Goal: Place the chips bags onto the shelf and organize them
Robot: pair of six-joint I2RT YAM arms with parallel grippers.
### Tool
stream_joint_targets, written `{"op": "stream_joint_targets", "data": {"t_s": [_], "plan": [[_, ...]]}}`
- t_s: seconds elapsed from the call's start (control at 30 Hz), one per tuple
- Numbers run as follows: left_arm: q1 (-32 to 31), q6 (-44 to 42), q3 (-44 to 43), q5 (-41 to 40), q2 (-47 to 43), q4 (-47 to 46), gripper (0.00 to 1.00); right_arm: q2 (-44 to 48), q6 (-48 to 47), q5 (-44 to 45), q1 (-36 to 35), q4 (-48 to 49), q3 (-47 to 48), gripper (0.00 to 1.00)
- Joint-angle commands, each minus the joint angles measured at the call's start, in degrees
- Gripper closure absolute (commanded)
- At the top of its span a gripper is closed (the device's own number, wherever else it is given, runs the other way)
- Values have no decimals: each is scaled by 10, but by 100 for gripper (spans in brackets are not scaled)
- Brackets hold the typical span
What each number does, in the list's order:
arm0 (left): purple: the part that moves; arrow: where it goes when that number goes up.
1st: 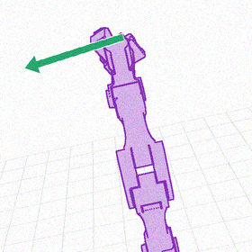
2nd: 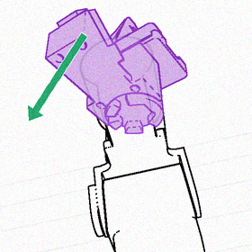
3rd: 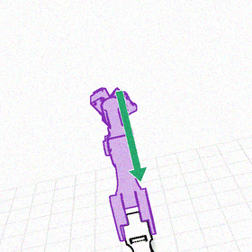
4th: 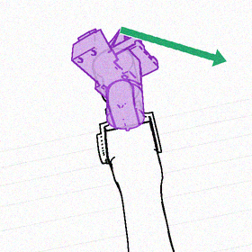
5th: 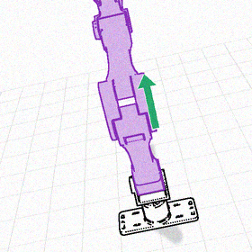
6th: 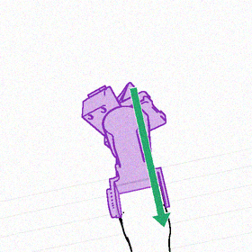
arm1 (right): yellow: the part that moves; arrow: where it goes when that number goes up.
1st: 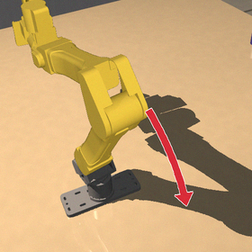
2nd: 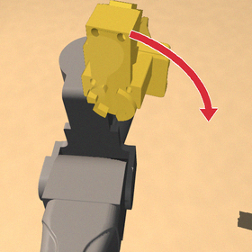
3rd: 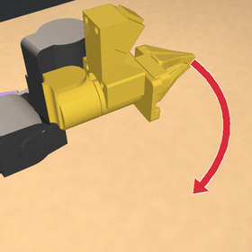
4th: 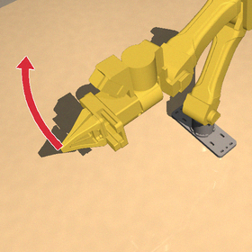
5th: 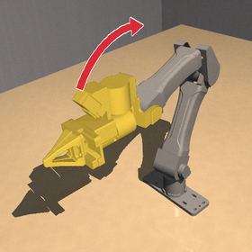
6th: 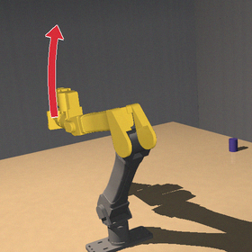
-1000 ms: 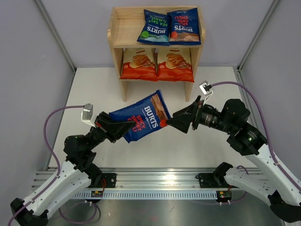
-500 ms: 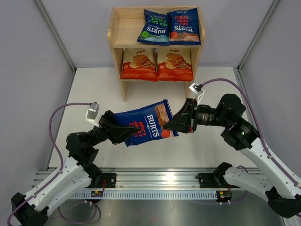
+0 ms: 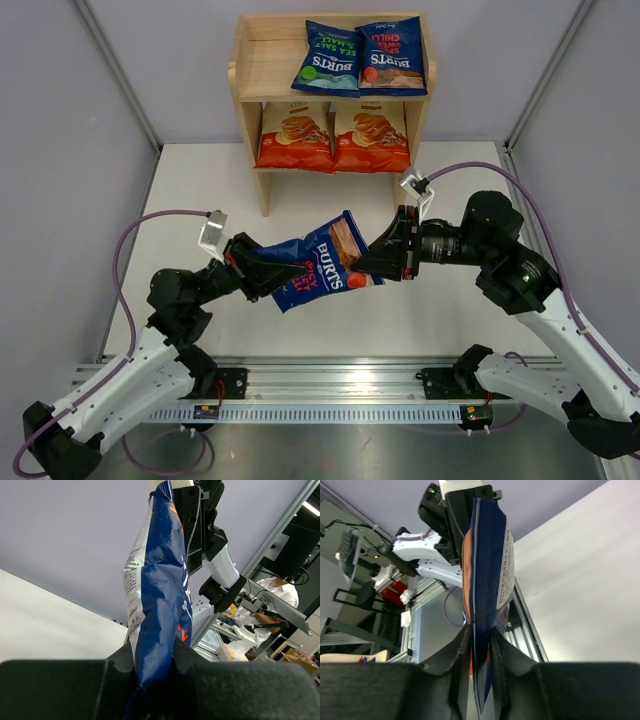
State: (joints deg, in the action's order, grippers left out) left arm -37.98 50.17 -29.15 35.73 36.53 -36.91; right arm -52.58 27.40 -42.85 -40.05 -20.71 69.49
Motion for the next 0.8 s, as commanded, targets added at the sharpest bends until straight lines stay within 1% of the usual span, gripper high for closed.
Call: {"op": "stream_joint_targets", "data": {"t_s": [0.0,0.03,0.07,0.1,0.13,0.17,0.2,0.23,0.27,0.3,0.33,0.37,0.43,0.47,0.53,0.57,0.6,0.63,0.67,0.7,0.73,0.77], "plan": [[-4,-29,-28,-9,-14,37,89,4,-48,48,3,-38,43,71],[-3,-37,-35,-24,-20,52,90,11,-54,95,2,-59,47,56],[-3,-40,-40,-65,-25,67,90,17,-57,126,2,-70,46,49],[-3,-42,-46,-92,-37,107,90,25,-66,160,2,-79,44,43],[-3,-46,-50,-121,-43,126,90,40,-69,234,2,-90,42,36],[-3,-46,-62,-170,-46,152,90,46,-72,274,2,-115,41,22],[-3,-47,-68,-194,-50,162,90,54,-74,312,3,-128,40,19],[-3,-43,-77,-216,-50,170,91,65,-75,376,2,-150,38,18],[-3,-41,-95,-254,-48,178,91,73,-76,402,2,-160,37,15],[-3,-37,-108,-274,-45,195,92,87,-75,425,2,-166,35,15],[-3,-35,-120,-292,-35,200,93,96,-73,475,2,-178,28,14],[-3,-34,-131,-326,-30,206,93,105,-72,493,3,-180,24,13],[-1,-31,-177,-355,-13,210,92,128,-68,523,2,-183,14,12],[1,-29,-201,-405,9,238,92,135,-65,527,2,-187,8,12],[9,-8,-277,-449,41,274,91,147,-56,525,2,-190,0,11],[14,3,-302,-483,77,301,89,150,-53,523,2,-188,-3,12],[25,18,-353,-497,96,308,88,157,-45,521,2,-186,-7,12],[32,20,-381,-510,116,319,89,159,-41,516,2,-181,-15,12],[35,26,-410,-544,141,347,88,162,-38,515,2,-180,-20,12],[46,33,-445,-556,183,358,87,167,-31,512,2,-177,-23,11],[50,26,-497,-560,207,354,86,169,-28,511,3,-173,-31,11],[55,20,-531,-578,229,360,85,172,-24,509,3,-170,-36,11]]}}
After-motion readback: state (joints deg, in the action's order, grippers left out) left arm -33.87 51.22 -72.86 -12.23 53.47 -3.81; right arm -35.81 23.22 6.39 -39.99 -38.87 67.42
